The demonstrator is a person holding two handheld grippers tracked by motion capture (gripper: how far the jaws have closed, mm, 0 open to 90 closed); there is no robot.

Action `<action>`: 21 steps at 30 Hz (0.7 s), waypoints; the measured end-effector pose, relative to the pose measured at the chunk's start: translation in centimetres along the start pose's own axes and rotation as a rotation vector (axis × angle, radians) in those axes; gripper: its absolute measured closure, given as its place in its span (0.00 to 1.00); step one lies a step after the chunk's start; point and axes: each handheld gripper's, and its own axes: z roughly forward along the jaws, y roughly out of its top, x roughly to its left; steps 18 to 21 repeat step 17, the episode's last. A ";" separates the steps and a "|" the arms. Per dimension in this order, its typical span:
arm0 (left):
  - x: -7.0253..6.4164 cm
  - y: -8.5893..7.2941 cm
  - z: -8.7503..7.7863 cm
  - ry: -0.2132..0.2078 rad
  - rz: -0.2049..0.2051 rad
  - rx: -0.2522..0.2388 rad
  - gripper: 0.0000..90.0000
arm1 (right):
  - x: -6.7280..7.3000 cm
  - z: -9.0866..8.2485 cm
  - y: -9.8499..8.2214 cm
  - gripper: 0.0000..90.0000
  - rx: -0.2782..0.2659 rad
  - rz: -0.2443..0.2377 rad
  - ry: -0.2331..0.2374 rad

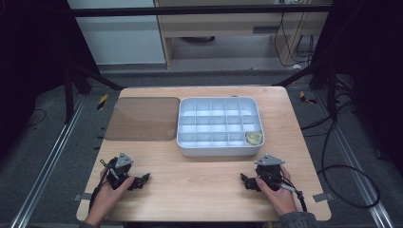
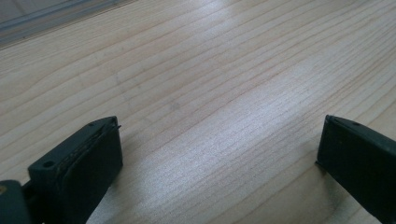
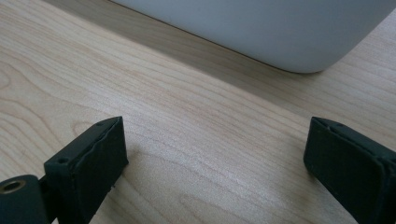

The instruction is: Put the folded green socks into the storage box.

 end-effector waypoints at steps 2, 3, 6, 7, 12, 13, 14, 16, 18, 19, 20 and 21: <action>0.0 0.0 0.0 0.000 0.000 0.000 0.00 | 0.0 0.1 0.1 0.06 0.002 0.008 -0.006; 0.0 0.0 0.0 0.000 0.000 0.000 0.00 | 0.1 0.1 0.1 0.06 0.004 0.018 -0.004; 0.0 0.0 0.0 -0.001 0.002 0.000 0.00 | 0.0 0.2 0.2 0.05 0.006 0.019 -0.016; 0.0 0.0 0.0 -0.002 0.002 0.000 0.00 | 0.0 0.2 0.2 0.05 0.006 0.020 -0.022; 0.0 0.1 0.0 -0.003 0.003 0.000 0.00 | 0.0 0.2 0.2 0.03 0.014 0.040 -0.033; 0.0 0.1 0.0 -0.003 0.005 0.001 0.00 | 0.0 0.2 0.2 0.02 0.016 0.041 -0.033; 0.0 0.1 0.1 -0.003 0.005 0.000 0.00 | -0.1 0.3 0.1 0.01 0.017 0.037 -0.036; 0.1 0.1 0.1 -0.003 0.006 0.000 0.00 | -0.1 0.3 0.2 0.01 0.018 0.043 -0.038; 0.0 0.1 0.1 -0.002 0.005 -0.001 0.00 | -0.1 0.3 0.2 0.01 0.018 0.042 -0.039; 0.0 0.1 0.1 -0.002 0.005 -0.001 0.00 | -0.1 0.3 0.2 0.01 0.018 0.042 -0.039; 0.0 0.1 0.1 -0.002 0.005 -0.001 0.00 | -0.1 0.3 0.2 0.01 0.018 0.042 -0.039; 0.0 0.1 0.1 -0.002 0.005 -0.001 0.00 | -0.1 0.3 0.2 0.01 0.018 0.042 -0.039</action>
